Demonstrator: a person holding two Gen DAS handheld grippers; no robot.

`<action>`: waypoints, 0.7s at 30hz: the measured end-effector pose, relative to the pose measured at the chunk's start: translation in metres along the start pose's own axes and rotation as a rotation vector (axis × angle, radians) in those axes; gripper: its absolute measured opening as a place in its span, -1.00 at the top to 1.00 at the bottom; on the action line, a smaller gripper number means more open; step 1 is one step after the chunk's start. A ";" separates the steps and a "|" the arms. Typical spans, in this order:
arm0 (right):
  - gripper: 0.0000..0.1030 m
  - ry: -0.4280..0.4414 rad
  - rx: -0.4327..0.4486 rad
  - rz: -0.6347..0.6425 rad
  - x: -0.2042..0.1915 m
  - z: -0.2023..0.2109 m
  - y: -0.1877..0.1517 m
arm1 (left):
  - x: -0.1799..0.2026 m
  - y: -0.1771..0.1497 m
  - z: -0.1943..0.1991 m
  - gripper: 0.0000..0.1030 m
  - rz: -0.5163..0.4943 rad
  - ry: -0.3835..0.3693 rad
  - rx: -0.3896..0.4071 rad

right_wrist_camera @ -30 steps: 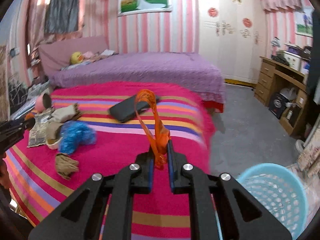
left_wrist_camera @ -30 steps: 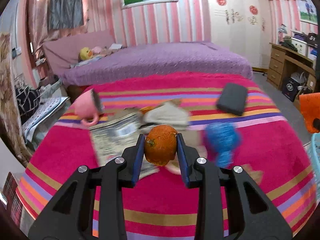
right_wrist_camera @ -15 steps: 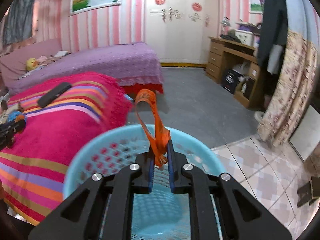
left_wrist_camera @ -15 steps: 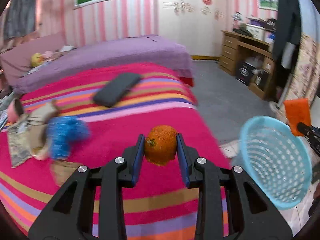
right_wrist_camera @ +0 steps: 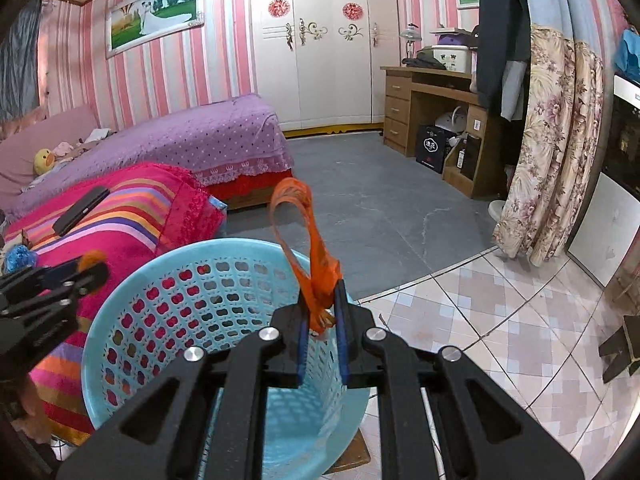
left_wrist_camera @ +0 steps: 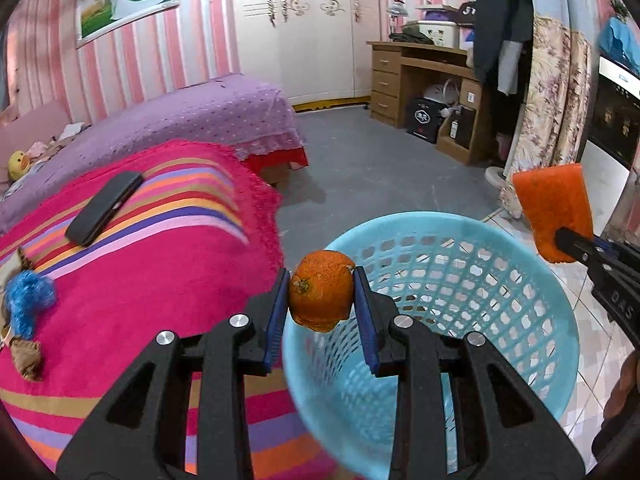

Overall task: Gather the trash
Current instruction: 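Carry the orange and orange bag to the blue basket and release both, then return both tools to the bed and grasp the brown crumpled paper with the right tool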

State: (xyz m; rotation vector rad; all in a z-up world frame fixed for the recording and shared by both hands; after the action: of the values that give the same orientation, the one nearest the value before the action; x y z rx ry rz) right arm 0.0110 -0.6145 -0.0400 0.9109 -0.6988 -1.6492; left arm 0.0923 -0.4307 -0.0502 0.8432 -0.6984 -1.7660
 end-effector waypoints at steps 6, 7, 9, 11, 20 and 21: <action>0.77 0.013 0.005 -0.003 -0.001 0.003 -0.004 | -0.008 0.008 -0.003 -0.51 0.014 0.014 -0.005; 0.77 0.016 0.002 0.000 -0.002 0.002 -0.005 | -0.013 0.008 -0.001 -0.53 0.016 0.021 0.004; 0.77 0.021 -0.005 0.007 -0.001 -0.001 -0.005 | -0.023 0.008 0.002 -0.67 0.025 0.036 0.015; 0.77 0.021 -0.014 0.015 -0.004 -0.004 -0.006 | -0.035 0.006 0.006 -0.73 0.037 0.046 0.023; 0.03 -0.018 -0.056 0.031 -0.024 -0.021 -0.009 | -0.098 -0.011 0.019 -0.88 0.118 0.099 0.019; -0.30 -0.023 -0.061 0.026 -0.026 -0.023 -0.010 | -0.103 -0.012 0.020 -0.88 0.120 0.104 0.019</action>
State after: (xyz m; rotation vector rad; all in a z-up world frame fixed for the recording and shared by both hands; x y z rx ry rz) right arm 0.0286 -0.5868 -0.0549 0.8375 -0.6696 -1.6508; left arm 0.0946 -0.3283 -0.0255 0.8814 -0.6842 -1.5998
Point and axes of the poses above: each gripper's, at about its wrist camera, not at the fingertips, and z roughly against the way its jaws point, x to its right, y to its top, the point moved 2 cm from there along -z, roughly the way its jaws point, and after that the axes turned 15 degrees about y, right-handed, at the moved point
